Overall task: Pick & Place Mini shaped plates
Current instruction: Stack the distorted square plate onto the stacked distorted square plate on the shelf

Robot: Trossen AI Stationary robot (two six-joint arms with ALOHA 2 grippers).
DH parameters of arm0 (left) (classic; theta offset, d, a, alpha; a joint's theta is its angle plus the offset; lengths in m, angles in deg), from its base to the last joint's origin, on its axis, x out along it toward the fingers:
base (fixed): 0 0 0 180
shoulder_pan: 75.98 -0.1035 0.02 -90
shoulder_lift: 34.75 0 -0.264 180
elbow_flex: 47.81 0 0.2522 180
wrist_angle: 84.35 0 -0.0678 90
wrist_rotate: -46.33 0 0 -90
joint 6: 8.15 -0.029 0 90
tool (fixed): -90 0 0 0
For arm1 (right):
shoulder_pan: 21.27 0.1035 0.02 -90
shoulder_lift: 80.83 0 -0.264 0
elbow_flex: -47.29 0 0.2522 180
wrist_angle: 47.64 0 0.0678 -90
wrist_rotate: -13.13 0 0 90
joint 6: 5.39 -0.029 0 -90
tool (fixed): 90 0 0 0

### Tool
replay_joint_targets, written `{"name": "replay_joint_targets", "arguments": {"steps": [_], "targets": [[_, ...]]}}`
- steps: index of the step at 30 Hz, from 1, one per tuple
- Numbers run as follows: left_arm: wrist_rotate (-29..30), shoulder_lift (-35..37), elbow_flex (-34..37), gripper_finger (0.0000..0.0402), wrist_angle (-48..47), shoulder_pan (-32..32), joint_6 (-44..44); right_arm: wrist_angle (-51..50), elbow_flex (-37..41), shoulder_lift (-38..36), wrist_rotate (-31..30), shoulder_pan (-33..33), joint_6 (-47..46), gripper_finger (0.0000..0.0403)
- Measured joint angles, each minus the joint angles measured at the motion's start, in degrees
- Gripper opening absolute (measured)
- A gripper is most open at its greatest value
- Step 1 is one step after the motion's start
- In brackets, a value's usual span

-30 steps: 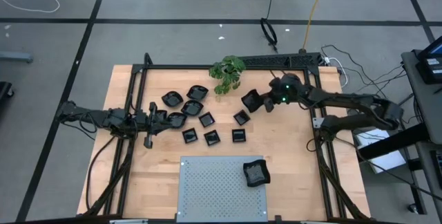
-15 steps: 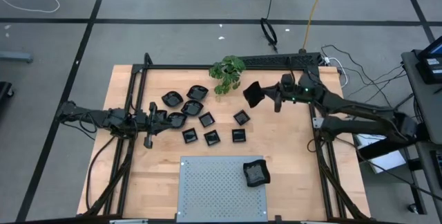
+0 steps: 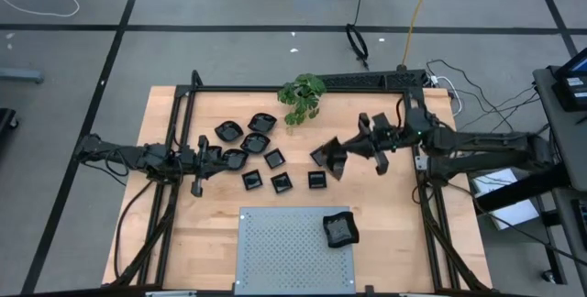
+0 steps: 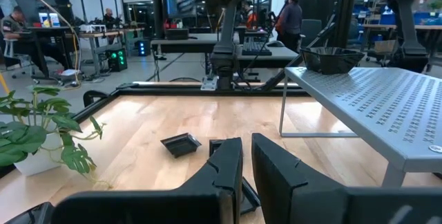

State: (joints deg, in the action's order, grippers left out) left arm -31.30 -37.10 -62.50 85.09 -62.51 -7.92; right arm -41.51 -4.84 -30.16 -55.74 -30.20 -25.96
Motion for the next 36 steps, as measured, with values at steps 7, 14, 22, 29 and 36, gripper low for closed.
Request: {"name": "replay_joint_targets", "arguments": {"steps": [7,14,22,29,36], "targets": [[0.0,0.0,0.0,0.0035,0.0,0.0,0.0,-15.6,-12.6,5.8,-6.4,12.5,6.0,0.0000],[0.0,0.0,0.0,0.0035,0.0,0.0,0.0,-30.9,-24.1,14.5,-10.6,22.7,10.3,0.0000],[0.0,0.0,0.0,0.0035,0.0,0.0,0.0,-49.2,-31.8,18.0,-10.6,28.2,15.6,0.0000],[0.0,0.0,0.0,0.0035,0.0,0.0,0.0,-49.3,-31.6,19.2,-10.5,29.1,13.8,0.0000],[0.0,0.0,0.0,0.0035,0.0,0.0,0.0,-50.4,-31.5,21.9,-10.4,29.7,13.8,0.0000]]}}
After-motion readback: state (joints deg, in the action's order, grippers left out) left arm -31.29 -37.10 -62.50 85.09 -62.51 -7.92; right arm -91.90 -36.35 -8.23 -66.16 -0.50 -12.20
